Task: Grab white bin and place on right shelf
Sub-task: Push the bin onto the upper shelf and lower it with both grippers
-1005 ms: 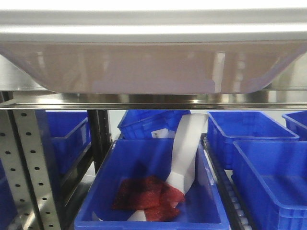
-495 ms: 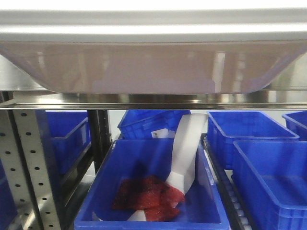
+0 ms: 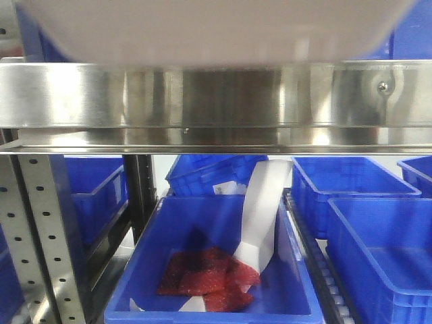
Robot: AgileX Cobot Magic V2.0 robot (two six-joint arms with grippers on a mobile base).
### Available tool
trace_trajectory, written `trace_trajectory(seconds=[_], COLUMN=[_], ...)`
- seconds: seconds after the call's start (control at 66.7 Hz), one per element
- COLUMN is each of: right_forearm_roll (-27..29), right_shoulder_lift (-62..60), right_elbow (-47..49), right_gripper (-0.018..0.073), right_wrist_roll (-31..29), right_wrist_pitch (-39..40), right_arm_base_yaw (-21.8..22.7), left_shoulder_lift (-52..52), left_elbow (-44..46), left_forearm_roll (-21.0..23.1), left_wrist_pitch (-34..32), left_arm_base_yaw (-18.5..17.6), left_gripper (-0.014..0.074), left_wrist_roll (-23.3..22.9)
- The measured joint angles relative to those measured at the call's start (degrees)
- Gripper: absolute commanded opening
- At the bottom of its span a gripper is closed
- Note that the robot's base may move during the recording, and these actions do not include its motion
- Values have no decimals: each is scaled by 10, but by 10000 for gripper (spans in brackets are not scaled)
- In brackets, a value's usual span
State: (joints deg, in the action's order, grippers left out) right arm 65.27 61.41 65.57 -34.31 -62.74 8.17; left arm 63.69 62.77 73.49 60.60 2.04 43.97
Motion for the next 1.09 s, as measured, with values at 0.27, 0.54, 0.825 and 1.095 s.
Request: trace_trajectory(seconds=[0.27, 0.54, 0.825, 1.095], right_forearm_roll=[72, 99, 108, 116], right_shoulder_lift=[115, 215, 280, 307], right_elbow=[86, 154, 168, 168], right_gripper=[444, 444, 444, 534], right_wrist_roll=[10, 3, 0, -1], right_wrist_pitch=[7, 9, 19, 24], right_arm_base_yaw=[0, -1, -3, -6], left_shoulder_lift=[101, 188, 258, 275], left_elbow=[106, 166, 169, 170], left_forearm_roll=[45, 58, 62, 61], left_wrist_pitch=[-30, -33, -34, -38], left_arm_base_yaw=[0, 0, -4, -4], left_gripper=[243, 243, 243, 311], left_wrist_roll=[0, 8, 9, 9])
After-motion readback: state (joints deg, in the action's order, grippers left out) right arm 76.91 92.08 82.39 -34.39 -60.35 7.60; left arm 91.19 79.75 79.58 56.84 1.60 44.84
